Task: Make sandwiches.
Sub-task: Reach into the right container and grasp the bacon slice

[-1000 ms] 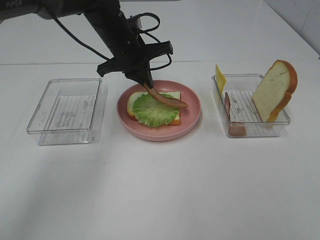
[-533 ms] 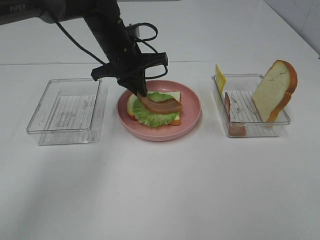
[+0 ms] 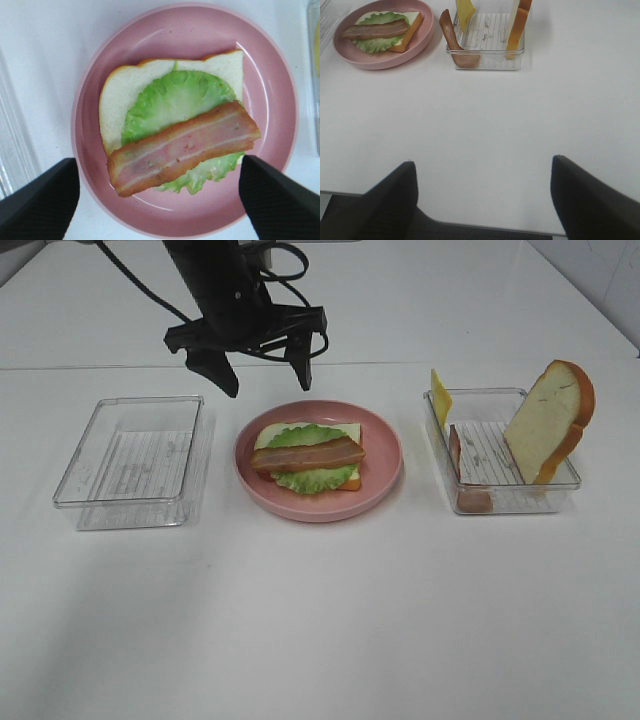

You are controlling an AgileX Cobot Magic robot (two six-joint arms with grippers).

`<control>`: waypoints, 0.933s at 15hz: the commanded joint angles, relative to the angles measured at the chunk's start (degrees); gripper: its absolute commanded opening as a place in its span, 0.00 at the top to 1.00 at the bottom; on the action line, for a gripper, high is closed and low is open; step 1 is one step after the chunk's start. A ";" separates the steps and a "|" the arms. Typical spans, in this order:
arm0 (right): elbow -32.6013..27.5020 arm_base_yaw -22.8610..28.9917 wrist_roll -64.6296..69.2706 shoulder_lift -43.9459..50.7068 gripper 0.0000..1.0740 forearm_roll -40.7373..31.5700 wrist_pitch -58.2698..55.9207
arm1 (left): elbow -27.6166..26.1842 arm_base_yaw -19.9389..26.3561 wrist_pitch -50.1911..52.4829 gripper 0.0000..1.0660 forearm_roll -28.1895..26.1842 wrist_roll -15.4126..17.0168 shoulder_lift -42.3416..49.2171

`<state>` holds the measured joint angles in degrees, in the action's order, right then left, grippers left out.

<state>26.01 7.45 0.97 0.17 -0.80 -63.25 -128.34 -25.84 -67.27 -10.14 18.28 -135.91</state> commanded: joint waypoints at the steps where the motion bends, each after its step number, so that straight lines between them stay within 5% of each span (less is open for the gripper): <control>1: -0.17 -0.17 0.11 1.83 0.32 -0.23 0.23 | -4.58 -0.40 -5.96 0.25 -0.17 -0.86 0.52; 4: -0.17 -0.17 0.11 1.83 0.32 -0.23 0.23 | -13.12 -3.61 -8.31 0.25 -2.18 -1.03 0.63; 6: -0.17 -0.17 0.11 1.83 0.32 -0.23 0.23 | -13.69 -5.39 -8.31 0.25 -1.49 -1.72 1.49; 11: -0.17 -0.17 0.11 1.83 0.32 -0.23 0.23 | 0.97 -3.55 -8.31 0.25 4.93 -5.16 12.38; 12: -0.17 -0.17 0.11 1.83 0.32 -0.23 0.23 | 10.31 -0.86 -8.31 0.25 5.33 -6.25 19.19; 14: -0.17 -0.17 0.11 1.83 0.32 -0.23 0.23 | 16.39 1.83 -8.31 0.25 6.47 -7.33 24.75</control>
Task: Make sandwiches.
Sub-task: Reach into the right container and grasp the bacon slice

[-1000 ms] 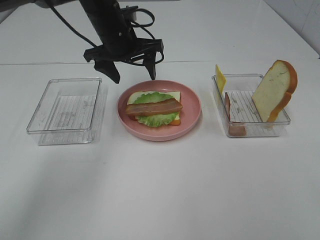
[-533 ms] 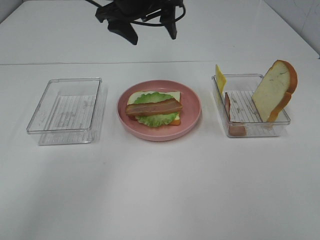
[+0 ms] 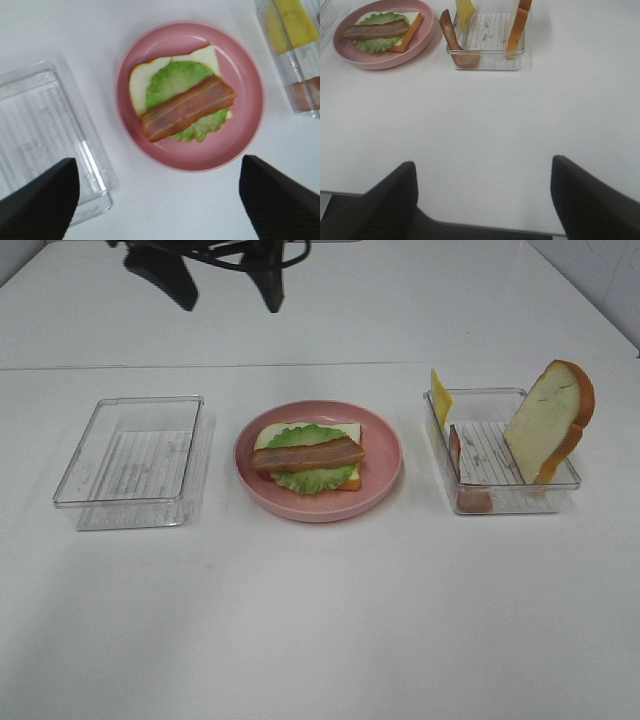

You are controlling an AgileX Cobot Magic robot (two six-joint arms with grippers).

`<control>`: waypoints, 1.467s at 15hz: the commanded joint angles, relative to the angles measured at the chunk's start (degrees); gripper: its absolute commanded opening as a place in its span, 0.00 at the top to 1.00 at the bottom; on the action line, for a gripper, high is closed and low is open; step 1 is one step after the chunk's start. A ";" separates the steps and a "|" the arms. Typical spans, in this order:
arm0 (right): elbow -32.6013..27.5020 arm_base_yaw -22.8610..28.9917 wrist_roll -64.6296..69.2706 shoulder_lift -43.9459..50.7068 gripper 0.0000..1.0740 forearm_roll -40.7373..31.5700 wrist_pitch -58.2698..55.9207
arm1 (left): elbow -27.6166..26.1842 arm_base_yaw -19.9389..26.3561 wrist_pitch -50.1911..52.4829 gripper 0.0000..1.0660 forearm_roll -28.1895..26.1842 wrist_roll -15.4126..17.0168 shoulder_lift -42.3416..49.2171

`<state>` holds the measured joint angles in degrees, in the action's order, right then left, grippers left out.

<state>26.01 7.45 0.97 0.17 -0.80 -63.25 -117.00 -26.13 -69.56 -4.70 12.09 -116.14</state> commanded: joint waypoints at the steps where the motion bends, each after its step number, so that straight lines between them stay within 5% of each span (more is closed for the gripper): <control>1: -0.17 -0.17 0.11 1.83 0.32 -0.23 0.23 | 8.77 4.18 -6.02 0.25 1.38 -1.32 8.37; 5: -0.17 -0.17 0.11 1.83 0.32 -0.23 0.23 | 25.27 12.26 -5.96 0.25 1.95 -3.04 23.09; 11: -0.17 -0.17 0.11 1.83 0.32 -0.23 0.23 | 54.66 13.58 -4.93 0.25 7.62 -0.63 51.91; 15: -0.17 -0.17 0.11 1.83 0.32 -0.23 0.23 | 67.15 13.58 -5.27 0.25 7.56 1.83 71.79; 20: -0.17 -0.17 0.11 1.83 0.32 -0.23 0.23 | 75.52 13.58 -5.84 0.25 7.56 1.89 93.45; 22: -0.17 -0.17 0.11 1.83 0.32 -0.23 0.23 | 77.23 13.58 -5.84 0.25 8.14 -1.95 103.08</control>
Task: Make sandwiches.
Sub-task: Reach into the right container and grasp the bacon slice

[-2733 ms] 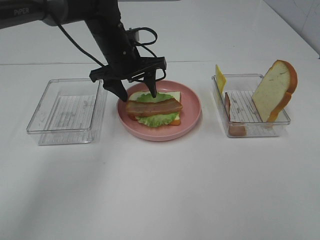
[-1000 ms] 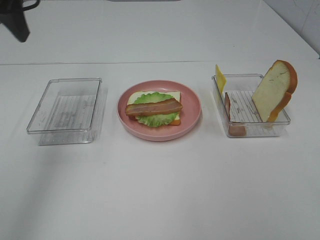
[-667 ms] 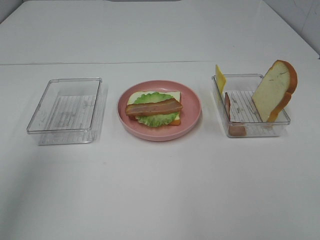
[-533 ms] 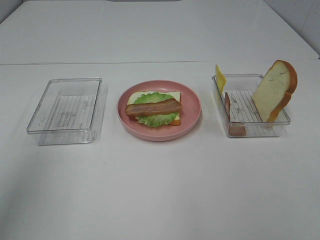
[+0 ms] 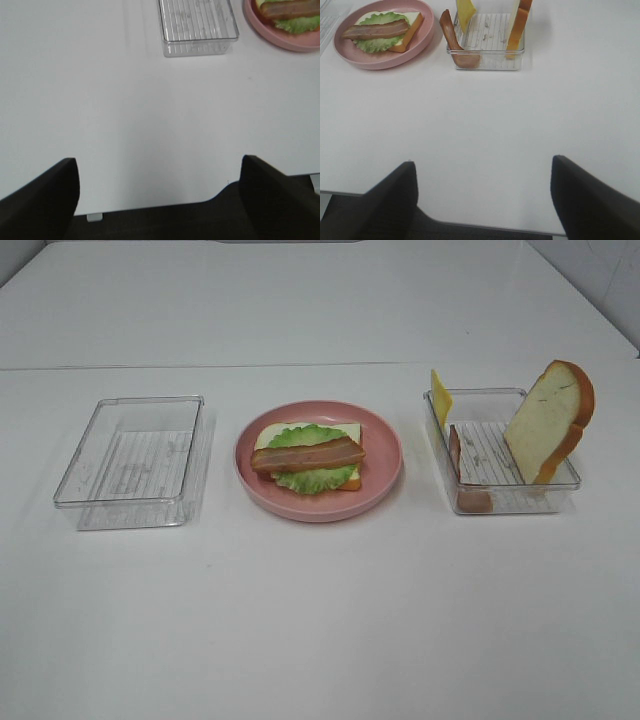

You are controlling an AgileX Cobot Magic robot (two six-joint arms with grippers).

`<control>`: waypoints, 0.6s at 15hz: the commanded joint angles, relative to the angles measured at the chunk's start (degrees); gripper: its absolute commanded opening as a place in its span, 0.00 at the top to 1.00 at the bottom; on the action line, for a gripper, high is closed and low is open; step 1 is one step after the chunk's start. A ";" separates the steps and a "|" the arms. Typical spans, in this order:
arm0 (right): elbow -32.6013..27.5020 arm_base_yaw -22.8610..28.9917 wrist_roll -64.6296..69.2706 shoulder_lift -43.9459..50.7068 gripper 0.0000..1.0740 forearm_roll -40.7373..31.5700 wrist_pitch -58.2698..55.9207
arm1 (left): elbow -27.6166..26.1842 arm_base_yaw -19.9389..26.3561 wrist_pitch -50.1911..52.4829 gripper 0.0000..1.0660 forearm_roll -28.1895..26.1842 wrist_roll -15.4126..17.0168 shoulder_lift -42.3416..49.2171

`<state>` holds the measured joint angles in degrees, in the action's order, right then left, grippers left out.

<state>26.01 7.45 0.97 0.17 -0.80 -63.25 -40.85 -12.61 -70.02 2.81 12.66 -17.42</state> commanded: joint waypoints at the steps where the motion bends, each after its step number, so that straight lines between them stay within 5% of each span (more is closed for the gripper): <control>1: -0.17 -0.17 0.11 1.83 0.32 -0.23 0.23 | 2.29 0.06 -4.76 0.25 0.86 -5.21 7.05; 6: -0.17 -0.17 0.11 1.83 0.32 -0.23 0.23 | 9.28 0.06 4.81 0.25 -5.90 -11.69 9.91; 7: -0.17 -0.17 0.11 1.83 0.32 -0.23 0.23 | 10.54 0.06 7.39 0.25 -7.79 -16.73 9.91; 9: -0.17 -0.17 0.11 1.83 0.32 -0.23 0.23 | 11.06 0.06 8.31 0.25 -7.62 -18.33 9.91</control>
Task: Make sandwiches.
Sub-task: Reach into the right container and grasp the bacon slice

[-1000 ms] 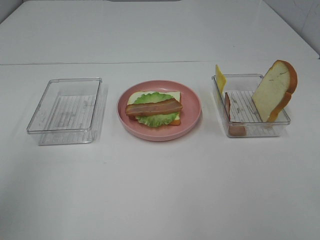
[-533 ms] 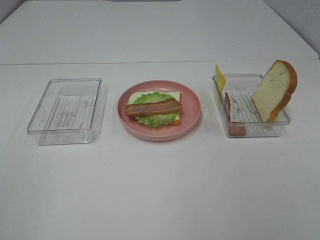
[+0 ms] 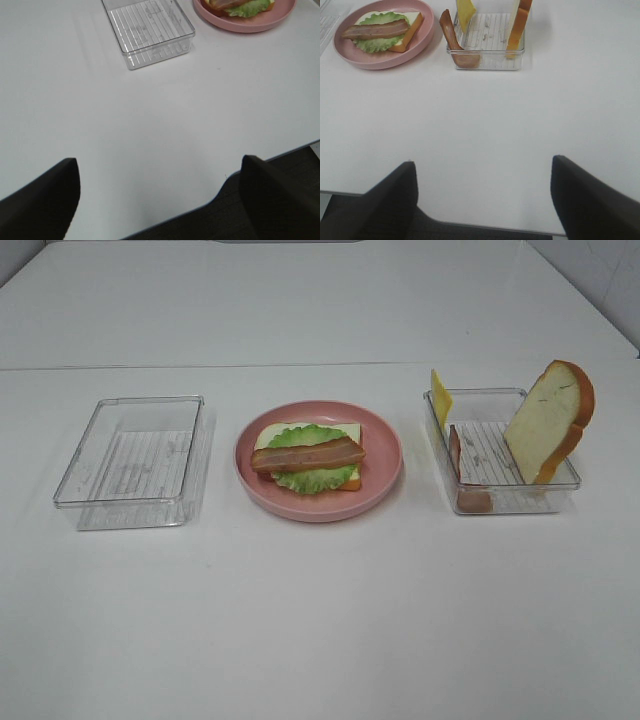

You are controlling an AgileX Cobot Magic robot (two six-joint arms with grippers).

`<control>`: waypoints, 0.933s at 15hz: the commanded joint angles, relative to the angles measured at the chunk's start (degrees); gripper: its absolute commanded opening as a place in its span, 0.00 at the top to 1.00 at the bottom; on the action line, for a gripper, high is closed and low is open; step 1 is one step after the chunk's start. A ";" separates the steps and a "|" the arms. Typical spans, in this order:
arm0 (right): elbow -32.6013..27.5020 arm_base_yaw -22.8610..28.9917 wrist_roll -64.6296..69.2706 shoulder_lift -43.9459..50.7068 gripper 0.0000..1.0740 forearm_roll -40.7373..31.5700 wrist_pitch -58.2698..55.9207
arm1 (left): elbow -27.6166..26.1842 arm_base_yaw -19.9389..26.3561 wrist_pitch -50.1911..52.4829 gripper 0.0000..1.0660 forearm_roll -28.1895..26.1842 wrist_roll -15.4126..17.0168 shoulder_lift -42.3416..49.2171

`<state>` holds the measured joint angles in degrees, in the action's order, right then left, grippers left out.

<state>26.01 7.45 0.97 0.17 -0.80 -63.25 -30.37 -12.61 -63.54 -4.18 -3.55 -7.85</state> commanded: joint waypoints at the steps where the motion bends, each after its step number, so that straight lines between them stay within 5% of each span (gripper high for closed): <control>1: -0.17 -0.17 0.11 1.83 0.32 -0.23 0.23 | 0.57 0.06 1.83 0.25 -0.52 -2.23 0.34; 9: -0.17 -0.17 0.11 1.83 0.32 -0.23 0.23 | 0.52 1.20 1.83 0.25 -0.57 -2.23 0.46; 14: -0.17 -0.17 0.11 1.83 0.32 -0.23 0.23 | 0.52 12.15 1.83 0.25 -0.46 -2.23 2.92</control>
<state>26.01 7.45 0.97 0.17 -0.80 -63.25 -29.97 -1.43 -62.17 -4.47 -5.67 -6.36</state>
